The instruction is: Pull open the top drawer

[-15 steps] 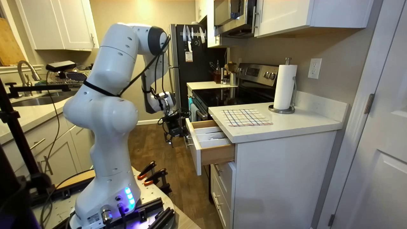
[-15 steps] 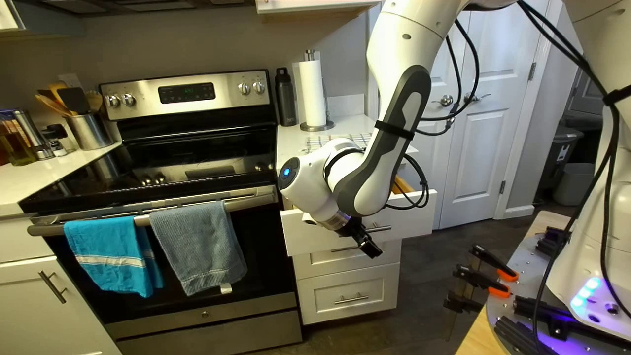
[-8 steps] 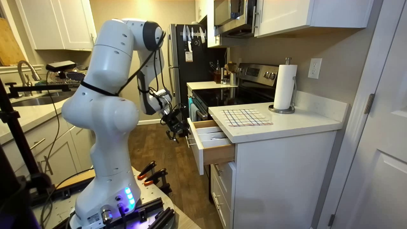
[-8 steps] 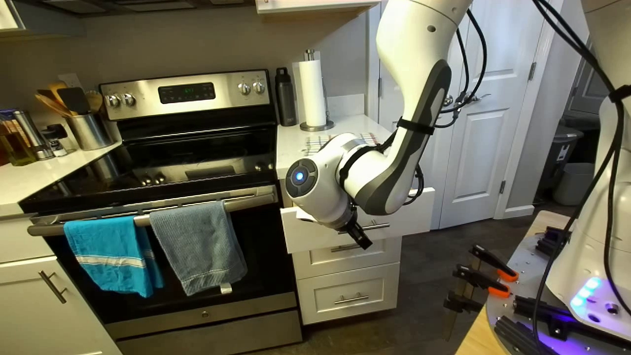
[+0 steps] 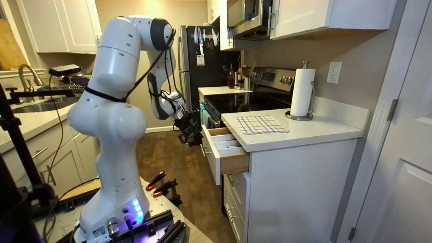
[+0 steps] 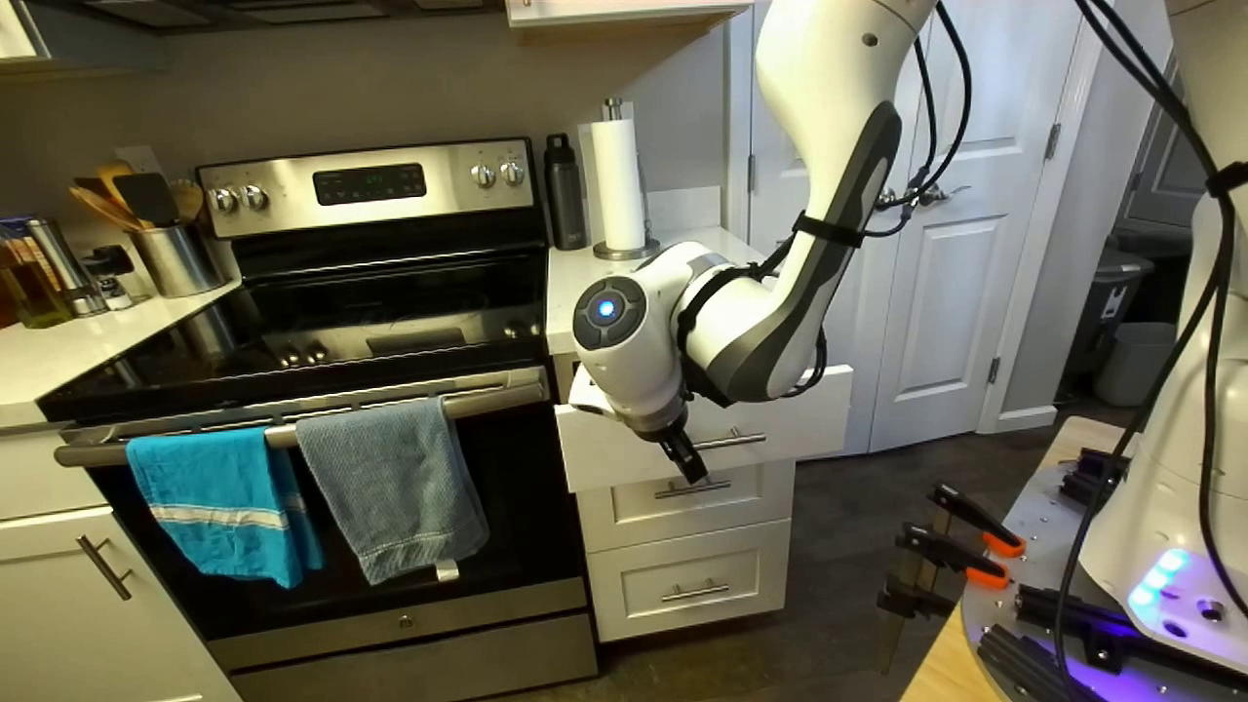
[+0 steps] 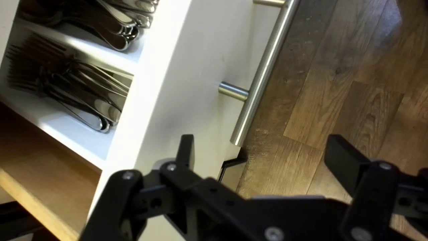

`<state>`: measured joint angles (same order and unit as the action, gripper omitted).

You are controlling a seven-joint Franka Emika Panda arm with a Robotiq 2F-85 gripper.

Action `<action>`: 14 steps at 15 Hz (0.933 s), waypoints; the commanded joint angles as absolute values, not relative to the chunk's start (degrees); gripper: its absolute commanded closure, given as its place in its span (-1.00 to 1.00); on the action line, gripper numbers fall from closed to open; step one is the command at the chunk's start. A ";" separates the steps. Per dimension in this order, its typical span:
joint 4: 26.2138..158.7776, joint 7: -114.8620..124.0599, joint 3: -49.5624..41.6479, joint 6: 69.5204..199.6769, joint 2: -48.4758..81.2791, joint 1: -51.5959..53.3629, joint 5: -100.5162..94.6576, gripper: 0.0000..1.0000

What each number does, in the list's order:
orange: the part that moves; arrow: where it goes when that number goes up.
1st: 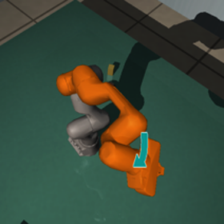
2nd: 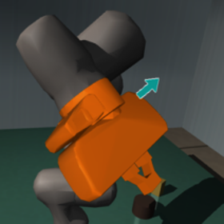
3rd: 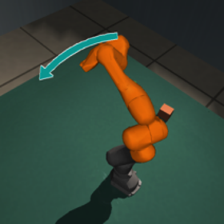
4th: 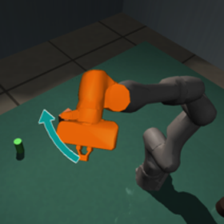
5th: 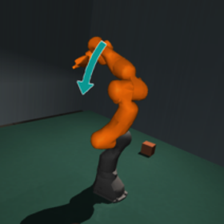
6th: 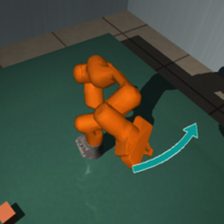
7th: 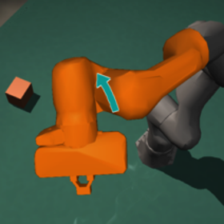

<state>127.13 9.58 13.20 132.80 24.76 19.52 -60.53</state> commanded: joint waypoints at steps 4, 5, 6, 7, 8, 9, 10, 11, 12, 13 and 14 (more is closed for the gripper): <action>130.11 6.87 14.17 138.76 19.40 14.75 -46.84 -1.00; 129.98 6.08 14.19 139.46 19.12 14.31 -44.24 -1.00; 129.89 5.84 13.99 140.01 18.82 14.24 -42.23 -1.00; 129.87 5.43 13.81 140.63 18.47 14.21 -40.43 -1.00; 129.86 5.41 13.63 140.99 18.06 14.33 -38.91 -1.00; 130.02 5.46 13.46 141.46 17.43 14.51 -37.74 -1.00; 130.36 5.87 13.24 142.06 16.63 14.83 -37.00 -1.00; 130.42 6.51 12.96 142.45 16.04 15.32 -36.96 -1.00; 130.32 6.62 12.87 142.57 15.59 15.59 -36.69 -1.00; 130.18 6.84 12.73 142.67 15.31 15.80 -36.61 -1.00; 130.33 6.74 12.68 142.93 14.82 15.74 -36.48 -1.00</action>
